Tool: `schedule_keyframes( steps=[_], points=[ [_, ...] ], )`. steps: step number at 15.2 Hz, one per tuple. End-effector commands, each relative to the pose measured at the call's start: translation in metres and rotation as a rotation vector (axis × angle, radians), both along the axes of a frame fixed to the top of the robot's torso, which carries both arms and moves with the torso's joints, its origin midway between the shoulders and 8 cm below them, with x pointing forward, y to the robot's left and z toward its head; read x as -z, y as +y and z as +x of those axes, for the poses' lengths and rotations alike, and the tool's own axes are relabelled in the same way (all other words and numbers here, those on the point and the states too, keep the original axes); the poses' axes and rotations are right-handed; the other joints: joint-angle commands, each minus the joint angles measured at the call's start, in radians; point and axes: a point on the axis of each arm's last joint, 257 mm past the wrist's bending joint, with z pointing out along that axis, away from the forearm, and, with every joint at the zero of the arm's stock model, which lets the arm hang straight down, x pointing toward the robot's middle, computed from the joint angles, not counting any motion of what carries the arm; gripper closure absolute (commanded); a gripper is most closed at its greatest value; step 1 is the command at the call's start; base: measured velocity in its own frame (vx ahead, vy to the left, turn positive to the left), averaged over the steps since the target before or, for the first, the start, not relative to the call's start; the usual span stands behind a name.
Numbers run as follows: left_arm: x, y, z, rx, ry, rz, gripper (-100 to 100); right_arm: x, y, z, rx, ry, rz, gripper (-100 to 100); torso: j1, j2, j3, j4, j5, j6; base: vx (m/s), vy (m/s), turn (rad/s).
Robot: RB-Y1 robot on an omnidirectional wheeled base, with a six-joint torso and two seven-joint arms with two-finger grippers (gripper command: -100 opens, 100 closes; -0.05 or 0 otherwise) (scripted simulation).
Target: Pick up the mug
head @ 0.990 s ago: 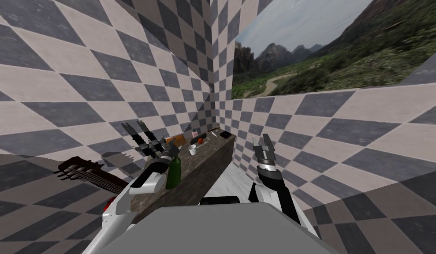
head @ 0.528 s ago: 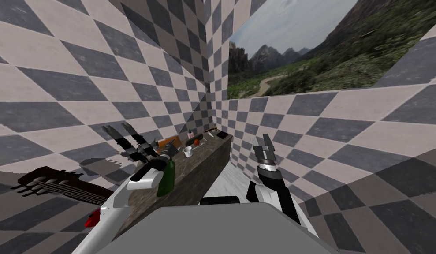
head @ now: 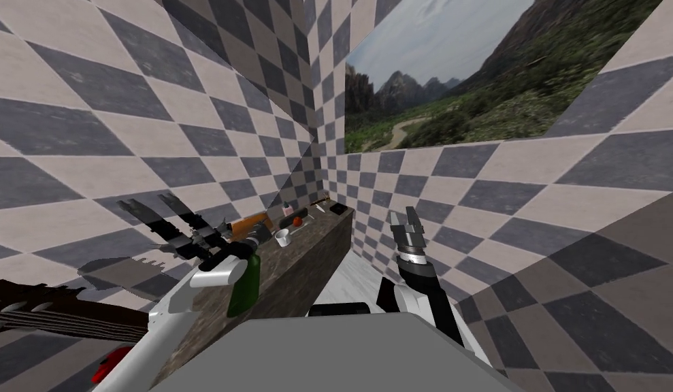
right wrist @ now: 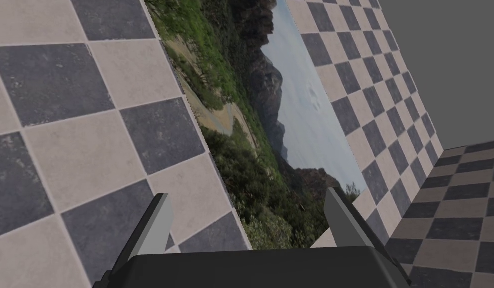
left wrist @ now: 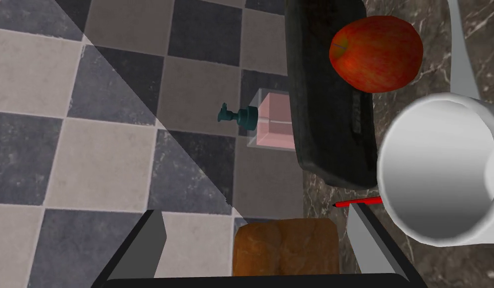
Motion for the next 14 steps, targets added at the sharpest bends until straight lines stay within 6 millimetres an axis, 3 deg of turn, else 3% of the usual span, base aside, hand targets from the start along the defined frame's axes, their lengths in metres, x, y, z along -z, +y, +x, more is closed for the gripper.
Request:
schedule_keyframes(
  steps=[1, 4, 5, 8, 9, 12, 13, 14],
  points=[
    [0.004, 0.016, 0.003, -0.019, 0.043, -0.030, -100, 0.000, 0.000, 0.000, 0.000, 0.000, 0.000, 0, 0.000, 0.000, 0.000, 0.000, 0.000, 0.000, 0.021, -0.034, -0.143],
    [0.014, 0.017, 0.001, -0.027, 0.084, -0.033, -100, 0.000, 0.000, 0.000, 0.000, 0.000, 0.000, 0, -0.001, 0.000, 0.000, 0.000, 0.000, 0.000, 0.017, -0.025, -0.082],
    [0.015, 0.032, 0.003, -0.045, 0.110, -0.062, -100, 0.000, 0.000, 0.000, 0.000, 0.000, 0.000, 0, 0.000, 0.000, 0.000, 0.000, 0.000, 0.000, 0.017, -0.027, -0.145],
    [0.026, 0.033, -0.001, -0.054, 0.156, -0.066, -100, 0.000, 0.000, 0.000, 0.000, 0.000, 0.000, 0, 0.000, 0.000, 0.000, 0.000, 0.000, 0.000, 0.018, -0.020, -0.075],
    [0.027, 0.047, -0.001, -0.075, 0.187, -0.096, -100, 0.000, 0.000, 0.000, 0.000, 0.000, 0.000, 0, 0.000, 0.000, 0.000, 0.000, 0.000, 0.000, 0.018, -0.025, -0.110],
    [0.037, 0.048, -0.005, -0.083, 0.227, -0.100, -100, 0.000, 0.000, 0.000, 0.000, 0.000, 0.000, 0, 0.000, 0.000, 0.000, 0.000, 0.000, 0.000, 0.017, -0.018, -0.083],
    [0.037, 0.062, -0.006, -0.105, 0.255, -0.131, -100, 0.000, 0.000, 0.000, 0.000, 0.000, 0.000, 0, 0.000, 0.000, 0.000, 0.000, 0.000, 0.000, 0.015, -0.021, -0.152],
    [0.041, 0.063, -0.008, -0.109, 0.273, -0.133, -100, 0.000, 0.000, 0.000, 0.000, 0.000, 0.000, 0, 0.000, 0.000, 0.000, 0.000, 0.000, 0.001, 0.021, -0.024, -0.176]
  ],
)
